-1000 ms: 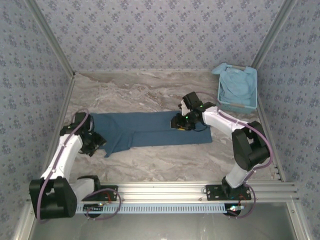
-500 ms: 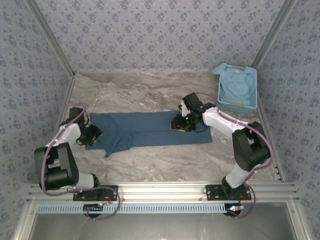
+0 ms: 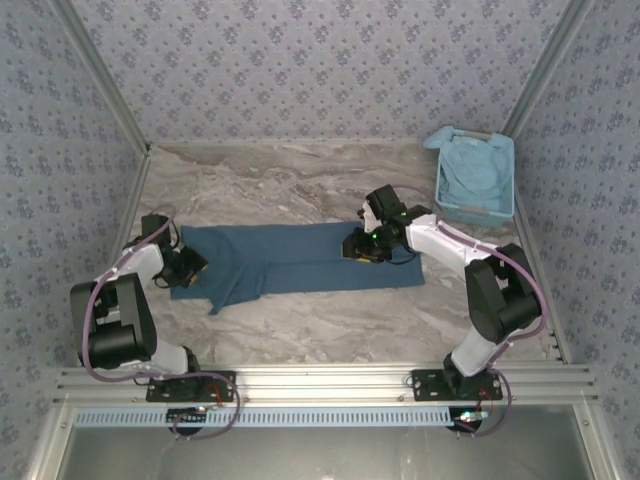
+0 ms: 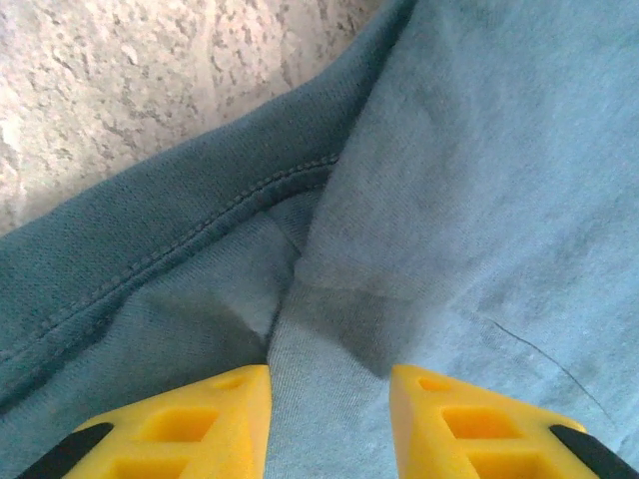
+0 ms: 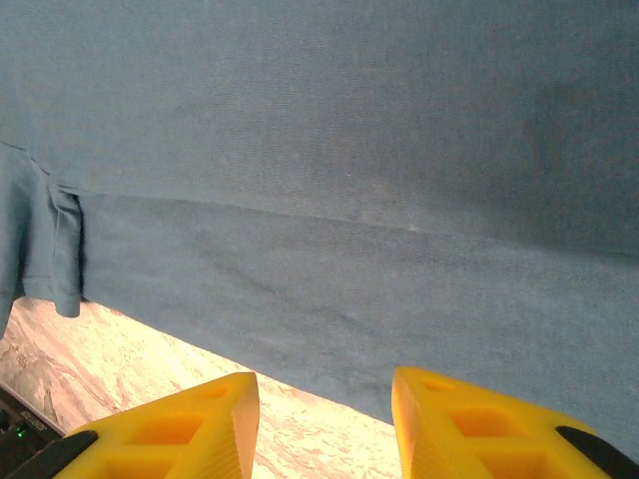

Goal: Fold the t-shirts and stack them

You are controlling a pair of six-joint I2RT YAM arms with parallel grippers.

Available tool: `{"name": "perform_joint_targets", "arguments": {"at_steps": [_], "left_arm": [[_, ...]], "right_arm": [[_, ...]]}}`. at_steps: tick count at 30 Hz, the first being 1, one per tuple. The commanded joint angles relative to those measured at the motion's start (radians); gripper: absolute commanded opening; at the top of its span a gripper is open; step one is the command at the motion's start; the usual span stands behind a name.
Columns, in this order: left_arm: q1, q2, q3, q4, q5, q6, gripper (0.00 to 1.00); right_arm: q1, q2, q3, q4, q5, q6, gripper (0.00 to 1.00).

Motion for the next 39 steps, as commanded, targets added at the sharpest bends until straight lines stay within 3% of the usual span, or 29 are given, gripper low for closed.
{"name": "perform_joint_targets", "arguments": {"at_steps": [1,5,12,26,33,39], "left_arm": [[0.003,0.000,0.003,-0.023,-0.011,0.033,0.36],[-0.014,0.005,0.028,-0.077,-0.079,0.048,0.41],[-0.022,0.029,0.015,-0.036,-0.053,0.024,0.41],[-0.052,0.004,0.066,-0.049,-0.045,0.003,0.21],[-0.051,0.000,0.081,-0.085,-0.054,0.026,0.00],[-0.052,-0.005,0.163,-0.175,-0.089,0.014,0.00]], "right_arm": [[-0.006,0.001,0.017,-0.004,-0.019,-0.004,0.42],[-0.005,0.003,0.014,0.002,-0.020,0.001,0.42],[-0.006,0.005,0.013,0.006,-0.022,0.004,0.42],[-0.008,0.001,0.005,-0.003,-0.025,0.003,0.42],[-0.008,0.001,0.008,-0.003,-0.025,0.003,0.42],[-0.010,-0.003,0.008,-0.010,-0.022,0.002,0.41]]}}
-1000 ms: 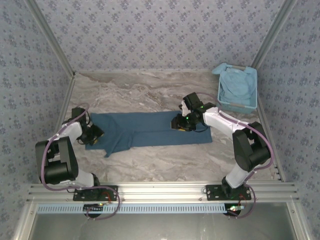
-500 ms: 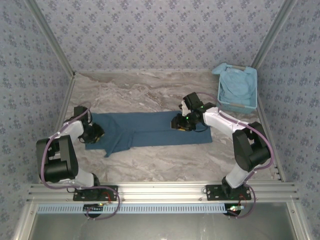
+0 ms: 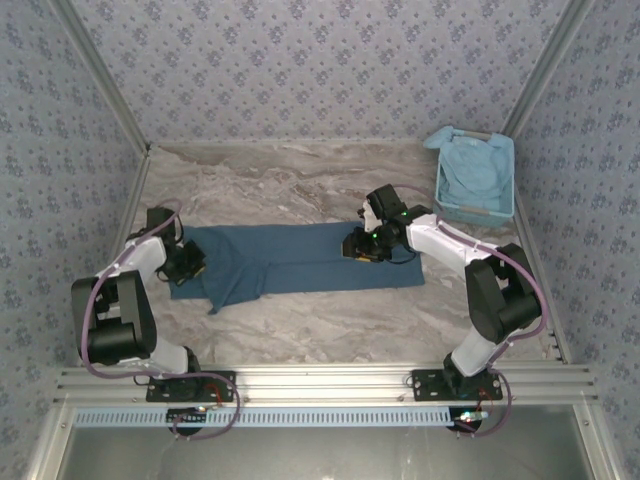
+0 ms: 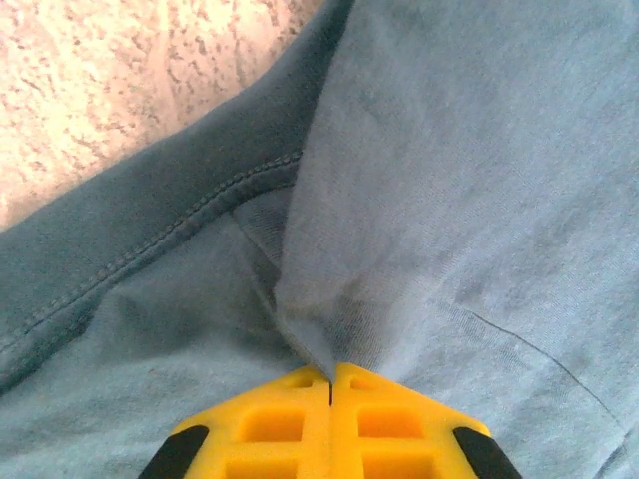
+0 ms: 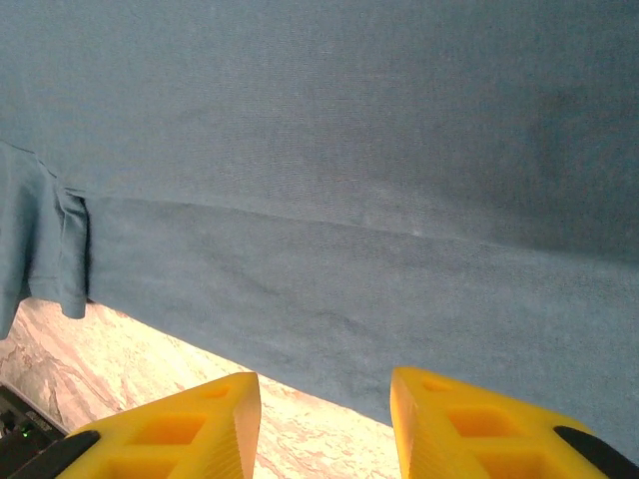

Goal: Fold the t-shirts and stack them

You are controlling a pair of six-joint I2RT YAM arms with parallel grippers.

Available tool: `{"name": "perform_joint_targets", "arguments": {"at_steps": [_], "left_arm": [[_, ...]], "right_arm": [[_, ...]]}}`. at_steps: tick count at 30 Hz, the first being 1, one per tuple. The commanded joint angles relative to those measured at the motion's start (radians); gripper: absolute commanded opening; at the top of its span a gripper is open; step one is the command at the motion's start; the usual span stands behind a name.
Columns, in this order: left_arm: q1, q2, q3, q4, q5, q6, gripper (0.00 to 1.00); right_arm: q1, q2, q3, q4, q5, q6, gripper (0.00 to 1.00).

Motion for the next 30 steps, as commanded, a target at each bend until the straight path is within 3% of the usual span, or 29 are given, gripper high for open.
{"name": "perform_joint_targets", "arguments": {"at_steps": [1,17,30], "left_arm": [[-0.004,-0.020,0.097,-0.095,-0.033,-0.003,0.00],[-0.004,0.253,0.556,-0.435,-0.104,0.029,0.00],[-0.013,0.490,0.785,-0.517,-0.138,0.058,0.00]], "right_arm": [[-0.005,-0.003,0.008,-0.019,-0.015,0.001,0.41],[-0.010,-0.022,-0.013,-0.017,-0.012,0.002,0.41],[-0.016,-0.060,-0.054,-0.024,-0.003,0.007,0.41]]}}
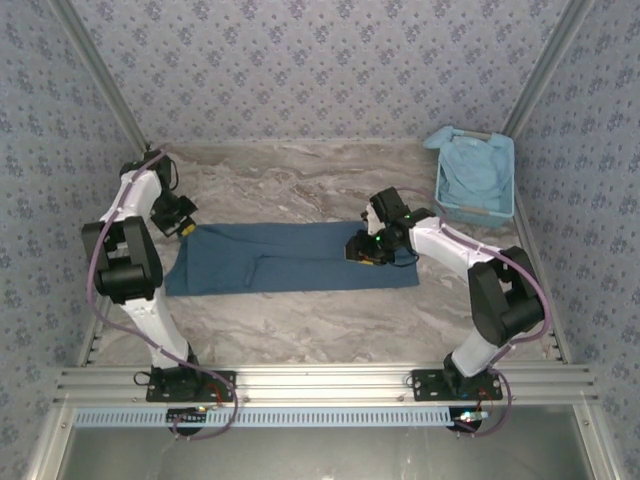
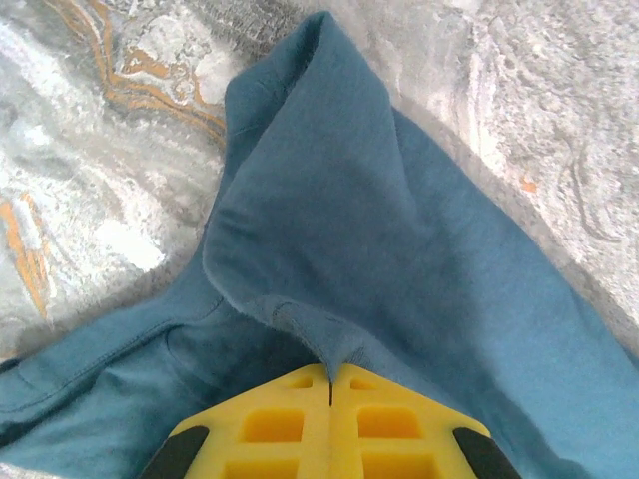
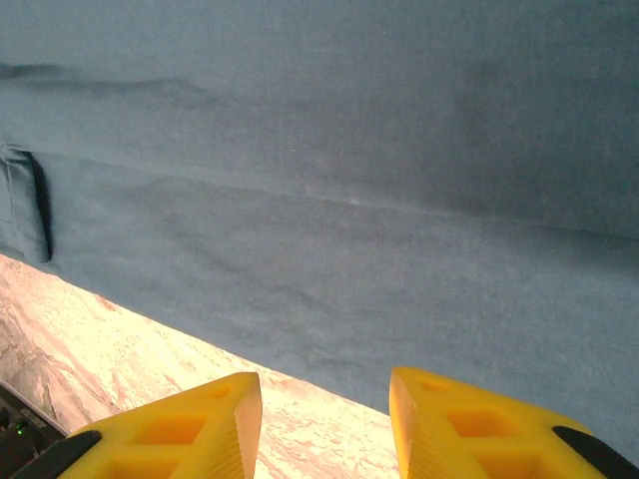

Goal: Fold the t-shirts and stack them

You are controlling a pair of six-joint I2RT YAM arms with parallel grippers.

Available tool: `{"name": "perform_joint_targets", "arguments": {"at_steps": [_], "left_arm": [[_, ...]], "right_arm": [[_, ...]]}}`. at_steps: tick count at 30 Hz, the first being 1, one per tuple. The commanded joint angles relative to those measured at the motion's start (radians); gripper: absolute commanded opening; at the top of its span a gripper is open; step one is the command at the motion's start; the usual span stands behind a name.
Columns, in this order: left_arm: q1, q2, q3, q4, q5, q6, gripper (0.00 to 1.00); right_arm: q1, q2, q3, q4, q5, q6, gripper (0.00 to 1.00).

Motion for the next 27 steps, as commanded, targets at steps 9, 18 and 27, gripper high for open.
{"name": "perform_joint_targets", "arguments": {"at_steps": [9,18,27], "left_arm": [[-0.034,0.158,0.100,0.035,-0.107,0.054,0.00],[-0.070,0.075,0.140,0.043,-0.252,0.047,0.50],[-0.135,-0.358,-0.372,0.158,-0.034,-0.205,0.40]], "right_arm": [[-0.016,-0.049,-0.035,-0.031,0.013,-0.001,0.41],[-0.083,-0.071,-0.027,-0.054,0.020,-0.028,0.41],[-0.235,0.033,0.069,-0.093,0.154,-0.123,0.37]]}}
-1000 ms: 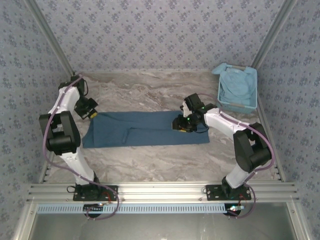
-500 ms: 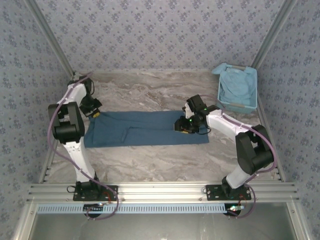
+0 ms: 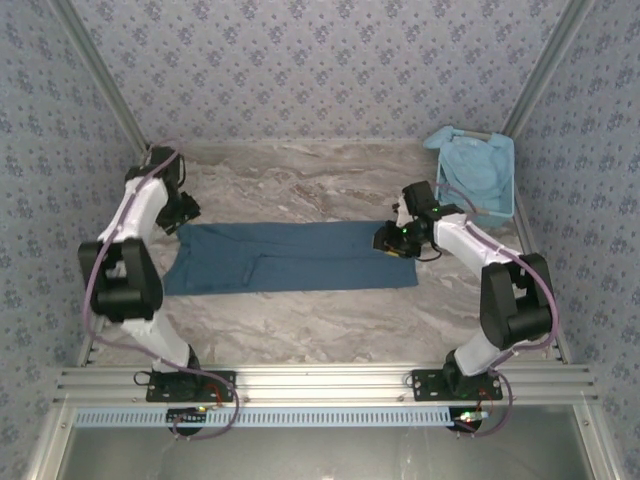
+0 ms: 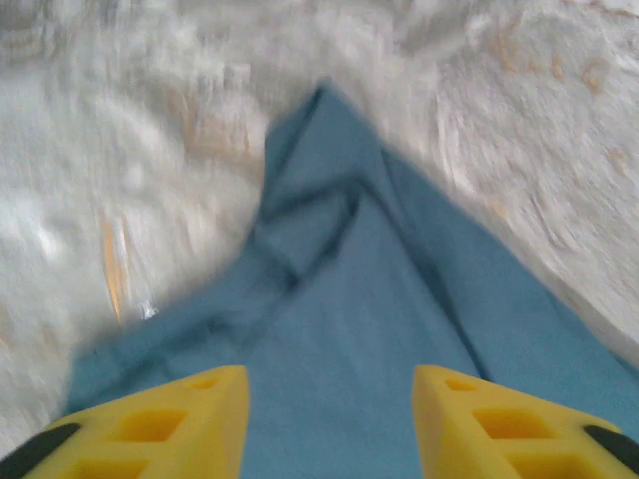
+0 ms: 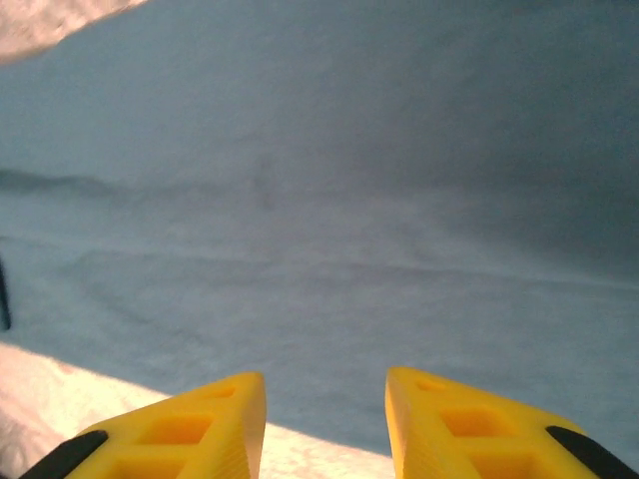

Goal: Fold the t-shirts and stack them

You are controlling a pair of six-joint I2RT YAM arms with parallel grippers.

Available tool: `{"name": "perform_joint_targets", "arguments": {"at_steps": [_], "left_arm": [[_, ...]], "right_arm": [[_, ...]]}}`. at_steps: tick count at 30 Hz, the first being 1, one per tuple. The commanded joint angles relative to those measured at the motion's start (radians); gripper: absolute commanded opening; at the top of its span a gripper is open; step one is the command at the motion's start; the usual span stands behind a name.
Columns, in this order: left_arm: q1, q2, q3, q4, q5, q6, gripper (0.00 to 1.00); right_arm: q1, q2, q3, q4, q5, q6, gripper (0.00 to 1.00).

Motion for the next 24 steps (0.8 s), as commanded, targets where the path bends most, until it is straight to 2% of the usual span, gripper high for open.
{"name": "perform_joint_targets", "arguments": {"at_steps": [1,5,7,12,18,21,24], "left_arm": [[-0.062,-0.113,-0.232,0.058,0.170,-0.177,0.38],[-0.154,-0.160,-0.414,0.171,0.211,-0.321,0.29],[-0.163,-0.137,-0.473,0.231,0.245,-0.387,0.28],[-0.153,-0.004,-0.440,0.274,0.179,-0.389,0.28],[-0.158,0.257,-0.156,0.244,0.170,-0.278,0.28],[-0.172,0.403,0.031,0.212,0.178,-0.238,0.28],[-0.203,0.547,0.256,0.197,0.200,-0.224,0.28]], "right_arm": [[-0.029,0.086,0.096,-0.072,0.116,-0.069,0.36],[-0.039,0.225,0.242,-0.124,0.198,-0.130,0.34],[-0.028,0.301,0.313,-0.168,0.241,-0.146,0.33],[-0.029,0.450,0.400,-0.301,0.289,-0.125,0.31],[-0.037,0.391,0.273,-0.375,0.365,-0.008,0.30],[-0.038,0.310,0.147,-0.360,0.350,0.073,0.31],[-0.005,0.224,-0.008,-0.307,0.281,0.173,0.31]]}}
